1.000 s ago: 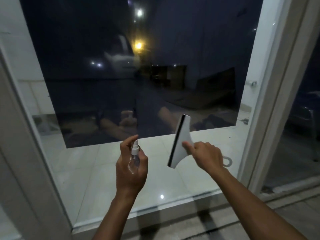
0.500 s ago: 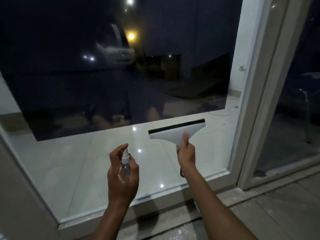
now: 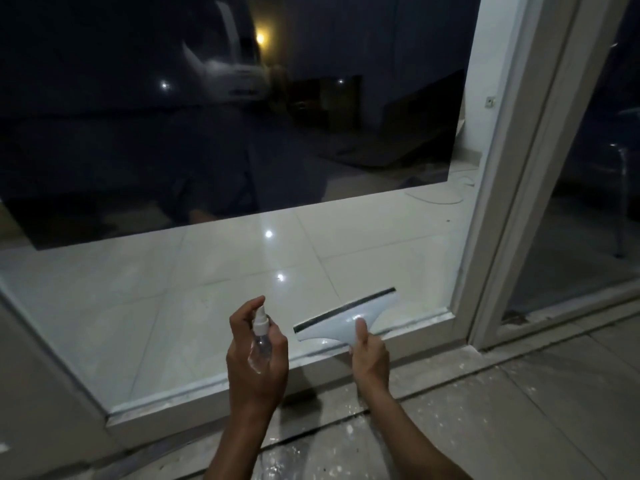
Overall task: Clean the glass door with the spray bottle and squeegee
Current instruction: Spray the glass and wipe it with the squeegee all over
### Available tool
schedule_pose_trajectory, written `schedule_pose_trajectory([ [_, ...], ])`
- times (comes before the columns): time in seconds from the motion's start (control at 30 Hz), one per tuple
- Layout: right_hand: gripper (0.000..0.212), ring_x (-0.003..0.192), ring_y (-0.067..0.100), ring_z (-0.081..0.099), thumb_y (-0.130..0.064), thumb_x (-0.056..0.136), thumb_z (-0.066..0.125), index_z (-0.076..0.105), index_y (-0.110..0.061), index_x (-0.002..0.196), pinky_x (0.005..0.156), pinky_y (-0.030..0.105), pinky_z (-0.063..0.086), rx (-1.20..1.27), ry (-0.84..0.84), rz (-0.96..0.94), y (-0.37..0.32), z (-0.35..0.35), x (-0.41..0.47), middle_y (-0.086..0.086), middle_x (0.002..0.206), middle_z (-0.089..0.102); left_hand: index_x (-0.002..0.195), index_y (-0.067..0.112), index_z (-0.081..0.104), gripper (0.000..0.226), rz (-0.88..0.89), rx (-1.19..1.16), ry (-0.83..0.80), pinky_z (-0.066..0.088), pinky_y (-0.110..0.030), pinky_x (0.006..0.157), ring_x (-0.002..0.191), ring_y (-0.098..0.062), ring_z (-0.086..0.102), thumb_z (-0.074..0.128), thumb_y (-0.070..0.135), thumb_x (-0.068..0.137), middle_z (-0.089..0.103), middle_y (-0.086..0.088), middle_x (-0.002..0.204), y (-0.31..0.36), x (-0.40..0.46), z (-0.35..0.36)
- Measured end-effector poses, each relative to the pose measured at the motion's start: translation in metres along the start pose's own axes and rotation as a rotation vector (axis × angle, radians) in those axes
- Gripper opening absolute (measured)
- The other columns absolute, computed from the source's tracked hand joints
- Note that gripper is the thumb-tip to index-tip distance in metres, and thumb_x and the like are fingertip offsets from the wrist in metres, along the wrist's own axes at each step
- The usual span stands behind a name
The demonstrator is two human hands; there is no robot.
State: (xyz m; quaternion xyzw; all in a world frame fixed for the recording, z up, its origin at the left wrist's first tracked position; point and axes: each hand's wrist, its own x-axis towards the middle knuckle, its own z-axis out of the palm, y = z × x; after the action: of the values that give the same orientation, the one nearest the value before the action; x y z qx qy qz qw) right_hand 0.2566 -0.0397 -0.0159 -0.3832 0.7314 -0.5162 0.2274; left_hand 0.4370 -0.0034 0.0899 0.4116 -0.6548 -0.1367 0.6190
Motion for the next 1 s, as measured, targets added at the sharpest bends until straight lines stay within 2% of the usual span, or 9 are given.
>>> schedule_pose_trajectory([
  [0.1,0.084,0.075,0.032,0.069,-0.080,0.090,0.012,0.069,-0.019,0.085,0.057,0.032,0.038,-0.463,-0.038,-0.466,-0.025,-0.011,0.007,0.007,0.075,0.072,0.130,0.033,0.041,0.038,-0.002,-0.007,-0.010,0.045,-0.015,0.057,0.067,-0.012,0.061,0.046,0.032,0.093,0.059,0.008,0.081,0.004,-0.001,0.003],
  [0.2,0.074,0.074,0.029,0.070,-0.077,0.094,0.022,0.067,-0.020,0.085,0.058,0.032,0.039,-0.801,-0.116,-0.734,-0.045,-0.025,0.028,0.006,0.076,0.072,0.132,0.029,0.041,0.039,-0.009,0.002,-0.049,0.044,-0.013,0.056,0.067,-0.012,0.061,0.045,0.033,0.093,0.059,0.008,0.081,0.008,-0.007,0.014],
  [0.3,0.066,0.081,0.027,0.072,-0.074,0.095,0.029,0.069,-0.021,0.096,0.060,0.032,0.038,-0.958,-0.110,-0.767,-0.035,-0.055,0.056,0.006,0.084,0.074,0.132,0.029,0.041,0.039,-0.009,-0.008,-0.076,0.043,-0.011,0.056,0.067,-0.012,0.061,0.044,0.032,0.093,0.058,0.008,0.082,0.008,-0.017,0.024],
  [0.4,0.066,0.084,0.027,0.072,-0.075,0.093,0.028,0.069,-0.023,0.099,0.061,0.032,0.036,-1.037,-0.050,-0.692,-0.010,-0.091,0.086,0.005,0.087,0.074,0.132,0.027,0.041,0.039,-0.001,0.006,-0.101,0.042,-0.011,0.055,0.065,-0.013,0.059,0.045,0.030,0.094,0.057,0.011,0.084,0.003,-0.023,0.029],
  [0.63,0.073,0.078,0.024,0.070,-0.079,0.089,0.019,0.066,-0.024,0.089,0.058,0.031,0.034,-1.081,0.051,-0.549,0.021,-0.145,0.127,0.002,0.083,0.073,0.131,0.030,0.040,0.039,-0.013,0.038,-0.147,0.044,-0.019,0.053,0.062,-0.014,0.058,0.044,0.031,0.092,0.057,0.005,0.081,-0.005,-0.032,0.047],
  [0.77,0.076,0.076,0.028,0.067,-0.079,0.090,0.019,0.067,-0.020,0.082,0.059,0.032,0.038,-0.918,0.146,-0.391,0.041,-0.162,0.126,0.006,0.081,0.072,0.130,0.041,0.037,0.040,-0.006,0.038,-0.161,0.042,-0.015,0.052,0.061,-0.015,0.057,0.045,0.028,0.093,0.056,0.005,0.077,0.000,-0.032,0.059],
  [0.83,0.078,0.072,0.030,0.063,-0.078,0.092,0.024,0.063,-0.014,0.073,0.061,0.034,0.039,-0.653,0.187,-0.206,0.042,-0.166,0.122,0.011,0.076,0.067,0.130,0.042,0.037,0.041,-0.006,0.034,-0.166,0.041,-0.015,0.052,0.061,-0.016,0.056,0.046,0.027,0.092,0.056,0.006,0.076,0.003,-0.032,0.064],
  [0.9,0.072,0.068,0.026,0.059,-0.073,0.094,0.031,0.059,-0.014,0.067,0.062,0.033,0.042,-0.292,0.124,-0.089,0.034,-0.161,0.121,0.006,0.070,0.062,0.131,0.038,0.039,0.040,-0.005,0.027,-0.171,0.042,-0.018,0.051,0.061,-0.016,0.056,0.045,0.031,0.092,0.056,0.006,0.076,0.006,-0.033,0.069],
  [1.0,0.060,0.051,0.013,0.049,-0.064,0.099,0.038,0.052,-0.019,0.061,0.048,0.023,0.036,0.169,-0.005,0.041,0.014,-0.134,0.116,-0.006,0.053,0.052,0.132,0.034,0.039,0.040,-0.002,0.032,-0.178,0.044,-0.026,0.049,0.060,-0.016,0.056,0.044,0.032,0.092,0.056,0.005,0.076,0.006,-0.035,0.069],
])
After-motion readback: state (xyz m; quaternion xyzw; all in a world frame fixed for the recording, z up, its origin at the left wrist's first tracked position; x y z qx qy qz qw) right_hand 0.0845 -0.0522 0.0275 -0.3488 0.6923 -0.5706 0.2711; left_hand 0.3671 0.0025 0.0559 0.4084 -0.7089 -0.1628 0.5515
